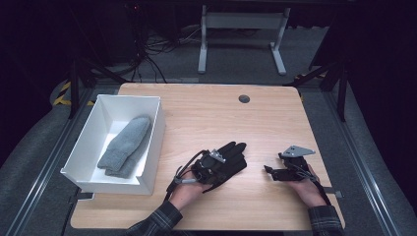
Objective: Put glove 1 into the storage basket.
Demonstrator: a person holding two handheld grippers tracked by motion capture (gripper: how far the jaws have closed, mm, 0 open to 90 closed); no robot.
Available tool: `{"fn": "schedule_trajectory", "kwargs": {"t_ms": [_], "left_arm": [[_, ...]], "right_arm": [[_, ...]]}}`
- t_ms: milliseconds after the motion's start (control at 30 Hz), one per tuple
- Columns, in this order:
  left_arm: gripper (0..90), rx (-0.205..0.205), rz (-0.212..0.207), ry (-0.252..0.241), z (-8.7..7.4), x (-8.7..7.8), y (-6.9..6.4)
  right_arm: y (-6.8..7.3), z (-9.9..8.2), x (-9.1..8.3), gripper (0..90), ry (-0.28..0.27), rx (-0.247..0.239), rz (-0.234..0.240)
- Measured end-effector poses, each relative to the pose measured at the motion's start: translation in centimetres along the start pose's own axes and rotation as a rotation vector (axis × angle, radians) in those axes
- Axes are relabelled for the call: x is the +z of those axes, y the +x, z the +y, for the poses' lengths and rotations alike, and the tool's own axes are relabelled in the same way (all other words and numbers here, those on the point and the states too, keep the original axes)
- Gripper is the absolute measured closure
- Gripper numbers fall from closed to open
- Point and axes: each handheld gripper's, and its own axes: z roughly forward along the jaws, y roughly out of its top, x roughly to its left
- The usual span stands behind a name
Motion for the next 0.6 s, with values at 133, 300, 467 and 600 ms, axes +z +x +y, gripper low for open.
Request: {"fn": "schedule_trajectory", "kwargs": {"t_ms": [133,300,467,600], "left_arm": [[89.9,0.007,-0.021,-0.006,-0.5,-0.3,0.2],[83.3,0.039,-0.026,-0.028,-0.1,-1.1,0.0],[65.3,0.075,-0.014,-0.055,0.4,-2.2,0.3],[53.5,0.081,-0.013,-0.080,0.5,-2.8,0.9]], "right_arm": [[0.0,0.0,0.1,20.4,-0.006,-0.005,0.007],[-0.1,-0.1,0.2,20.2,-0.010,0.008,0.018],[-0.1,-0.1,0.2,20.0,-0.010,0.011,0.021],[-0.1,-0.1,0.2,19.8,-0.008,0.010,0.022]]}}
